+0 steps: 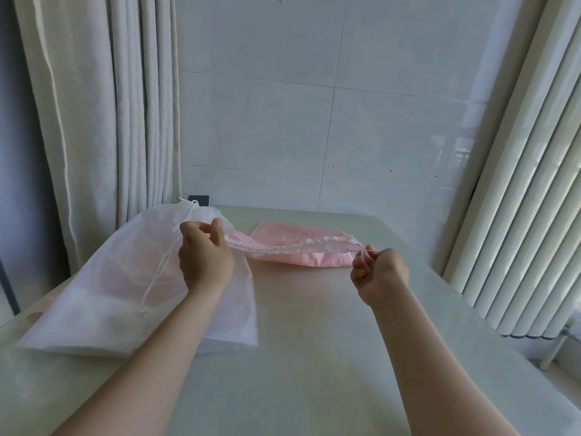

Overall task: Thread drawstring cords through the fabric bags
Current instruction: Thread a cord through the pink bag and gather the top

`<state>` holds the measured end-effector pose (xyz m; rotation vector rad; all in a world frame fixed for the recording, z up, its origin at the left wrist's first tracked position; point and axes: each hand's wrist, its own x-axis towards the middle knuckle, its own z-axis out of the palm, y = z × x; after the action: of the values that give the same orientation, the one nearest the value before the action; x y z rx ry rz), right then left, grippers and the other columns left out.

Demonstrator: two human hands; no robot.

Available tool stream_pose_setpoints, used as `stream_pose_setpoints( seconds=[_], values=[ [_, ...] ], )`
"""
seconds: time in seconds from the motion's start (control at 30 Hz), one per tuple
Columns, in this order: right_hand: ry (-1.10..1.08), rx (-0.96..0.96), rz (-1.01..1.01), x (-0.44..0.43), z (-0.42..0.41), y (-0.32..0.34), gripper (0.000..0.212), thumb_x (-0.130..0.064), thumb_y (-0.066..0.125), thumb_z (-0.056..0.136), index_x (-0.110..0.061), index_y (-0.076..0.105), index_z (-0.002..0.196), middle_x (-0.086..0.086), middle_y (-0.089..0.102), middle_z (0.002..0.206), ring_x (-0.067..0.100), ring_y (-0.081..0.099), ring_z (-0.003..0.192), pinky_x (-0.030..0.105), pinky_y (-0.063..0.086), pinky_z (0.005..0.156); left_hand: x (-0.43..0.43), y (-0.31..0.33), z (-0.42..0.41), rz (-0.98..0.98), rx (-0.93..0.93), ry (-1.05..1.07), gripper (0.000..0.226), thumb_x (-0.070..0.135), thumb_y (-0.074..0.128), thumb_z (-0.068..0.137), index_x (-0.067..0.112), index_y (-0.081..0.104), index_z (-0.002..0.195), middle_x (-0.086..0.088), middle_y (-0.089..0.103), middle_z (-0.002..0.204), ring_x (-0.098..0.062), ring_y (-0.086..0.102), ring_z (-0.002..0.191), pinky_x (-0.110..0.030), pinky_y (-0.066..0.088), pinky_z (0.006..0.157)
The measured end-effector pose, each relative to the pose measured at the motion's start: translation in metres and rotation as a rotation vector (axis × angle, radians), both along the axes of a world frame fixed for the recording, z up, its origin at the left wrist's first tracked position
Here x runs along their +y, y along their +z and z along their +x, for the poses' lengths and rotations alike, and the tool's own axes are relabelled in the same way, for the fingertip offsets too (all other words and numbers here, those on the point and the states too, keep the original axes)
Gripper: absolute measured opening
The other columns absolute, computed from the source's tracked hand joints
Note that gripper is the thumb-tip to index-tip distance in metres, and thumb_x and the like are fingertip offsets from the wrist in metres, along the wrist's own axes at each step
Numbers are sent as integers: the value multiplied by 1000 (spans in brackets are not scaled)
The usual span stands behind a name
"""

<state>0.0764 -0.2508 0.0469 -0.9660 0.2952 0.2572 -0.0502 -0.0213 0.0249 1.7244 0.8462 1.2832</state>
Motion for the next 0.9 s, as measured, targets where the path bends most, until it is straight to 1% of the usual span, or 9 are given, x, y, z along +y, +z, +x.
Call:
stream_pose_setpoints(
  seconds=[0.13,0.23,0.3,0.4,0.47,0.57,0.67,0.77,0.9],
  values=[
    [-101,57,155,-2,8,-5,21,-5,41,93,-6,61,96,9,52,82,22,51,59,25,45,45,-1,5,-2,-91,-111,34,25,25,45,110,2,47,120,-9,58,105,-31,54,95,-36,38,82],
    [-109,48,275,-4,7,-8,22,-7,40,100,-6,61,100,13,60,99,27,66,80,34,57,70,0,6,0,-226,-255,-6,28,36,48,103,12,45,116,-5,63,100,-33,67,92,-46,55,90],
    [-116,21,404,-5,5,-6,25,-2,31,103,-7,56,100,10,60,91,30,70,84,37,58,77,1,7,2,-336,-358,-45,28,36,52,102,12,45,115,-9,64,100,-31,73,83,-50,62,87],
    [-201,33,506,-5,6,-3,26,-3,27,105,-10,50,94,4,43,70,26,69,63,33,56,60,2,10,4,-446,-446,-59,32,28,57,104,3,50,122,-15,62,115,-29,75,84,-46,66,79],
    [-234,67,480,-6,9,-6,24,-3,27,102,-11,49,95,2,34,68,18,48,46,22,43,43,2,11,5,-481,-501,-50,33,27,58,104,0,53,122,-14,63,118,-29,77,79,-45,66,76],
    [-220,77,261,-9,11,-10,21,-8,34,97,-14,54,91,-3,27,59,14,24,40,21,18,38,2,10,5,-530,-579,-46,31,23,56,107,-3,54,124,-9,64,110,-21,77,65,-39,66,70],
    [-297,24,18,-9,12,-7,21,-19,42,90,-14,62,90,-2,39,60,16,31,43,23,25,42,0,12,5,-571,-615,-62,29,21,53,109,-3,53,125,-3,59,99,-14,73,56,-38,65,67],
    [-453,-89,-218,-12,17,-11,42,-31,37,94,-11,70,109,9,69,99,27,57,79,34,44,69,4,12,6,-558,-569,-39,27,22,51,109,-2,54,122,-13,57,98,-16,56,47,-33,63,60],
    [-470,-258,-716,-18,12,-19,36,-23,27,109,-3,51,126,23,61,127,41,57,111,38,37,82,8,8,7,-346,-442,0,26,33,55,104,8,53,111,-10,61,95,-31,63,74,-46,61,71]
  ],
)
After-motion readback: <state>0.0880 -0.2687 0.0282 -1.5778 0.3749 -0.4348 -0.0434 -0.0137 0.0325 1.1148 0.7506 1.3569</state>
